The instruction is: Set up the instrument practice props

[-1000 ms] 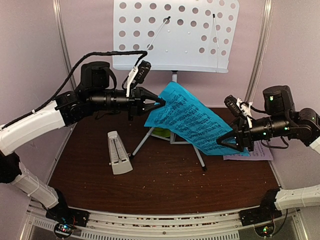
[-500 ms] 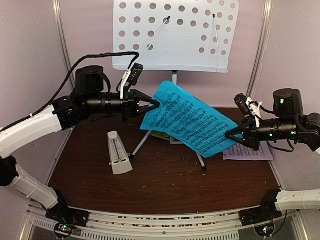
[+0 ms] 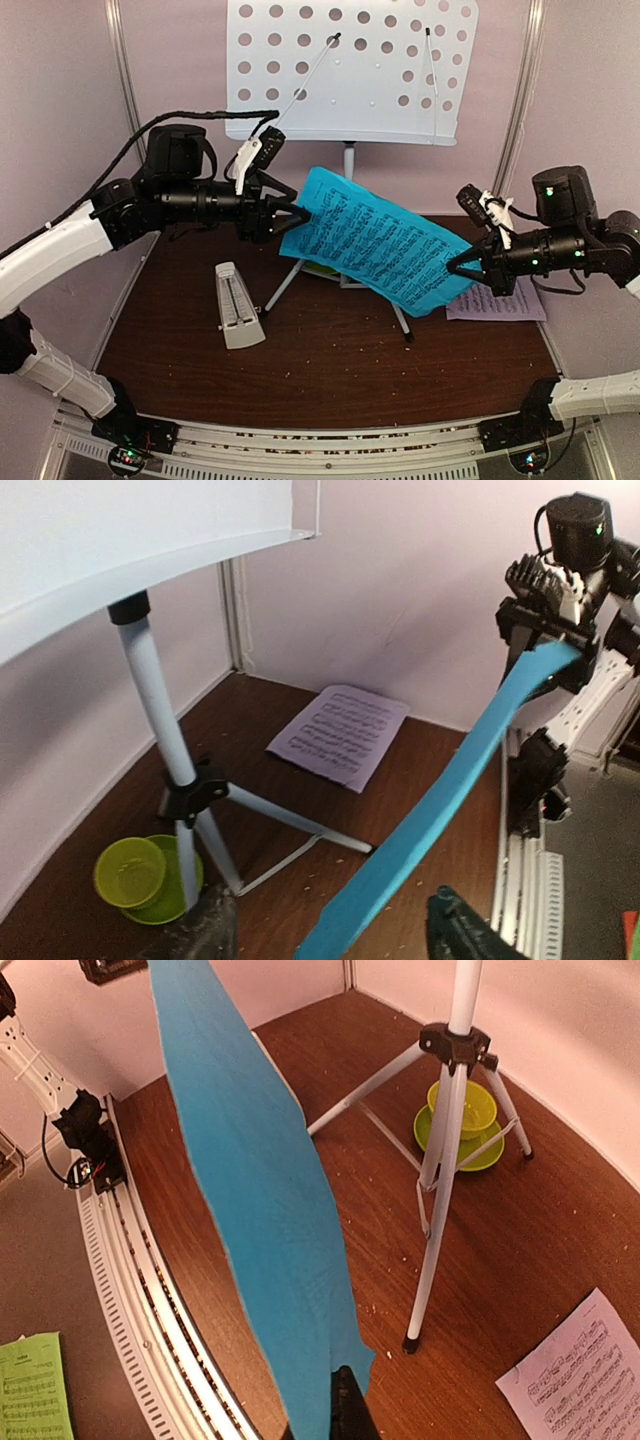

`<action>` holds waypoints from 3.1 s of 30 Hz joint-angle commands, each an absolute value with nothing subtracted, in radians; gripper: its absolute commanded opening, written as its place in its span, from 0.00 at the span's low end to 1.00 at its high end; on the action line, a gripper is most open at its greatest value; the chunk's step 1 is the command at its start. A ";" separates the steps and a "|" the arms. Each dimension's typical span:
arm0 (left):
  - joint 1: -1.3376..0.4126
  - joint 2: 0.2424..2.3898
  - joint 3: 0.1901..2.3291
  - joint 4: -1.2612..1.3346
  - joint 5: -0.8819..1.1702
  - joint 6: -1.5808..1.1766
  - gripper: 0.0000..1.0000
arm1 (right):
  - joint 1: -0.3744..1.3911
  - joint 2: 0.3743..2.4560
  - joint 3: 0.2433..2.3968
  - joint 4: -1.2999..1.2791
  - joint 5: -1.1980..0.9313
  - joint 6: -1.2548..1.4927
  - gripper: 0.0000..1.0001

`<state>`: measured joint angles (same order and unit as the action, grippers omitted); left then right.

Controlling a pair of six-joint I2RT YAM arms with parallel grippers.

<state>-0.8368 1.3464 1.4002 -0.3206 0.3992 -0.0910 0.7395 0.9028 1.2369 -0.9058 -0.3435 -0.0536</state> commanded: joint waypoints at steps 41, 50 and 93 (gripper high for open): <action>-1.067 1.701 1.884 -0.943 0.269 0.641 0.74 | 1.063 1.313 1.628 -1.349 -0.172 -0.178 0.00; -1.094 1.707 1.881 -0.963 0.280 0.614 0.33 | 1.064 1.331 1.654 -1.353 -0.133 -0.163 0.00; -0.871 1.533 1.642 0.216 0.712 -0.446 0.00 | 0.984 0.598 0.876 -0.238 0.008 0.070 1.00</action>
